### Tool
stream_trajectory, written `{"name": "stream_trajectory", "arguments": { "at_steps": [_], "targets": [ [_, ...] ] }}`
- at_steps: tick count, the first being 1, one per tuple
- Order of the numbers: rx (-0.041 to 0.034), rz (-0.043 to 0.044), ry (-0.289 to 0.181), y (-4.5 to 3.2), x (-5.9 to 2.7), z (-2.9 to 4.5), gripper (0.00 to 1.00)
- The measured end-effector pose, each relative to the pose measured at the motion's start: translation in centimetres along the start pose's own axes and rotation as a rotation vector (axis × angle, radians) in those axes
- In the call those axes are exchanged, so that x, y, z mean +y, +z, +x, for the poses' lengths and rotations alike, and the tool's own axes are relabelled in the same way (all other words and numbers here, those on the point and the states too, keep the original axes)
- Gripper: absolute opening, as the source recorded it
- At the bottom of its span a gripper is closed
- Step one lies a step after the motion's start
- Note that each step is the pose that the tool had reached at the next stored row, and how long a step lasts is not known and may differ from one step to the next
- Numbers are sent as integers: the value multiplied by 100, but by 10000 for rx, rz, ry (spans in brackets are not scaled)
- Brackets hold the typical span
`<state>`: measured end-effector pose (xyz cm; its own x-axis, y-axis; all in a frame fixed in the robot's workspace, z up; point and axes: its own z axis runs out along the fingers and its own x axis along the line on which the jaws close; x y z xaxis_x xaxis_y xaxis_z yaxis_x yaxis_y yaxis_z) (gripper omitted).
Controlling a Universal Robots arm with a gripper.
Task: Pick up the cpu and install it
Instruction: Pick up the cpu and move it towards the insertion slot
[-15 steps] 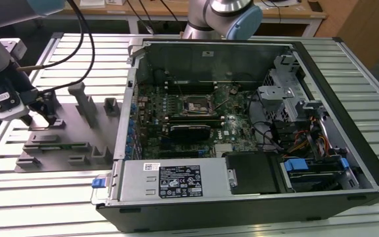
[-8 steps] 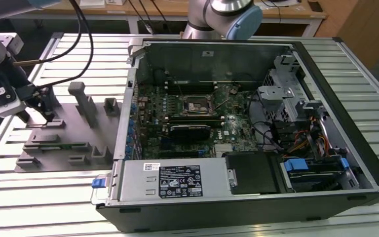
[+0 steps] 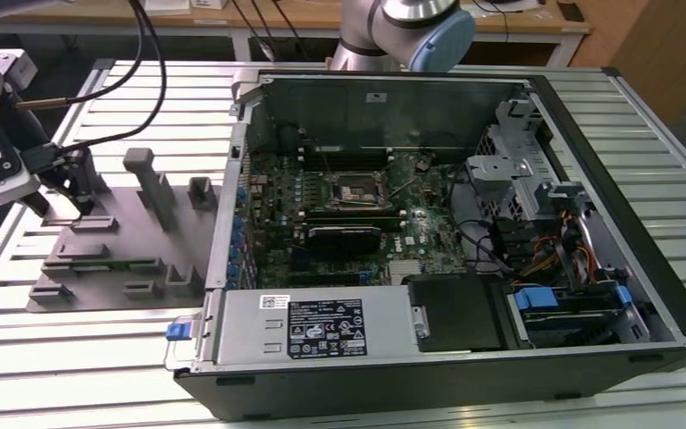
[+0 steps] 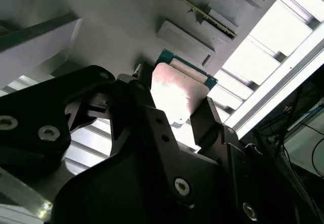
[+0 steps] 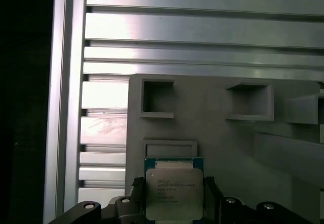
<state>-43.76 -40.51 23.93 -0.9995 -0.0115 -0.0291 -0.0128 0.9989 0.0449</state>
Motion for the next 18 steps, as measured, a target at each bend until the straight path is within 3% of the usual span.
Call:
{"name": "stream_trajectory", "arguments": {
  "at_steps": [18],
  "targets": [
    [-25,0,-1,-302,14,-9,55]
  ]
}}
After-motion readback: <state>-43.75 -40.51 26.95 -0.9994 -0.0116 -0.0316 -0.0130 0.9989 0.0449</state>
